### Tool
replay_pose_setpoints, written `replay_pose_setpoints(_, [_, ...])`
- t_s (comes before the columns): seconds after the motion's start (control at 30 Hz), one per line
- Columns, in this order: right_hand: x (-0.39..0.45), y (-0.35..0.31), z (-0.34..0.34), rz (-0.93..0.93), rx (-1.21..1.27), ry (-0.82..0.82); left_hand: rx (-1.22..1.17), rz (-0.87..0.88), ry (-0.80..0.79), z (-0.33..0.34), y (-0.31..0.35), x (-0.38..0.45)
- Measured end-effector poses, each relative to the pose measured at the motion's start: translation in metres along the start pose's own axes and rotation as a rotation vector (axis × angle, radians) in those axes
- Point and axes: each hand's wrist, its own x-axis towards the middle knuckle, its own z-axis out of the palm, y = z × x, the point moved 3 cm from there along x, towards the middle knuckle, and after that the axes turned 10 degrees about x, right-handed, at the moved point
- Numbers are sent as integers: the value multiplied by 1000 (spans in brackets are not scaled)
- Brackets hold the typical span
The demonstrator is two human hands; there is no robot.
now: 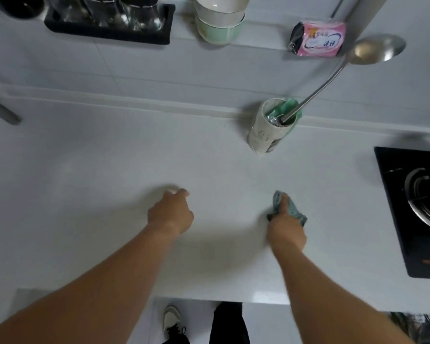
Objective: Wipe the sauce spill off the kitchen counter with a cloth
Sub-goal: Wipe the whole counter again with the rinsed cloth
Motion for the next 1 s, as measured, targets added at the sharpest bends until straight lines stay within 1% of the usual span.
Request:
replay_pose_setpoints(0.03, [6, -16, 2, -44, 13, -26, -9, -20, -33, -3, 11, 9])
replay_pose_setpoints(0.07, [1, -36, 8, -115, 32, -98, -5, -48, -82, -3, 22, 18])
replay_pose_setpoints(0.1, [-13, -53, 21, -272, -5, -142, 10, -75, -139, -2, 32, 23])
replay_pose_setpoints(0.13, [-25, -64, 39, -518, -113, -155, 24, -100, -197, 0, 45, 29])
replay_pose_setpoints(0.17, [-42, -71, 47, -696, -126, -203, 46, -118, -247, 5, 52, 31])
replay_pose_setpoints(0.2, [-43, -71, 42, -669, 5, -306, 71, -127, -266, 9, 58, 34])
replay_pose_setpoints(0.23, [-24, -63, 28, -701, 31, -293, 89, -127, -258, 15, 63, 35])
replay_pose_setpoints(0.27, [3, -52, 10, -662, 28, -274, 105, -129, -222, 21, 65, 36])
replay_pose_setpoints(0.3, [40, -40, -7, -542, 27, -218, 102, -148, -182, 24, 65, 36])
replay_pose_setpoints(0.33, [74, -23, -23, -371, 14, -144, 97, -160, -147, 28, 64, 35])
replay_pose_setpoints(0.37, [104, -15, -36, -263, 30, -120, 98, -178, -134, 29, 64, 36])
replay_pose_setpoints(0.4, [117, -10, -43, -173, 11, -148, 107, -184, -139, 30, 64, 36])
replay_pose_setpoints(0.43, [121, -8, -43, -129, 15, -98, 113, -180, -146, 28, 64, 36])
replay_pose_setpoints(0.47, [116, -16, -33, -165, 69, -114, 132, -169, -169, 27, 66, 36])
replay_pose_setpoints(0.5, [103, -30, -24, -240, 165, -131, 143, -166, -200, 23, 67, 35])
replay_pose_setpoints(0.53, [82, -45, -18, -280, 225, -185, 150, -154, -232, 19, 66, 33])
replay_pose_setpoints(0.57, [70, -57, -15, -395, 225, -239, 138, -141, -266, 14, 65, 32])
replay_pose_setpoints(0.6, [67, -69, -15, -472, 218, -316, 118, -124, -295, 8, 63, 33])
replay_pose_setpoints(0.63, [78, -82, -26, -499, 220, -322, 106, -123, -327, -1, 59, 35])
replay_pose_setpoints(0.67, [107, -92, -33, -530, 211, -294, 105, -113, -351, -8, 57, 38])
replay_pose_setpoints(0.7, [139, -102, -41, -525, 220, -286, 133, -96, -379, -14, 56, 42])
replay_pose_setpoints(0.77, [187, -120, -58, -390, 207, -291, 190, -82, -414, -18, 54, 46])
replay_pose_setpoints(0.8, [198, -124, -60, -331, 235, -296, 181, -95, -411, -20, 55, 48])
replay_pose_setpoints(0.83, [201, -127, -57, -314, 252, -296, 168, -111, -410, -21, 55, 49])
replay_pose_setpoints(0.9, [185, -129, -50, -331, 282, -270, 229, -87, -425, -32, 57, 54])
replay_pose_setpoints(0.93, [171, -125, -42, -387, 272, -267, 221, -104, -396, -42, 58, 57])
replay_pose_setpoints(0.97, [157, -115, -37, -437, 251, -274, 147, -131, -314, -56, 67, 61])
replay_pose_setpoints(1.0, [142, -99, -35, -491, 225, -269, 75, -117, -160, -72, 80, 68])
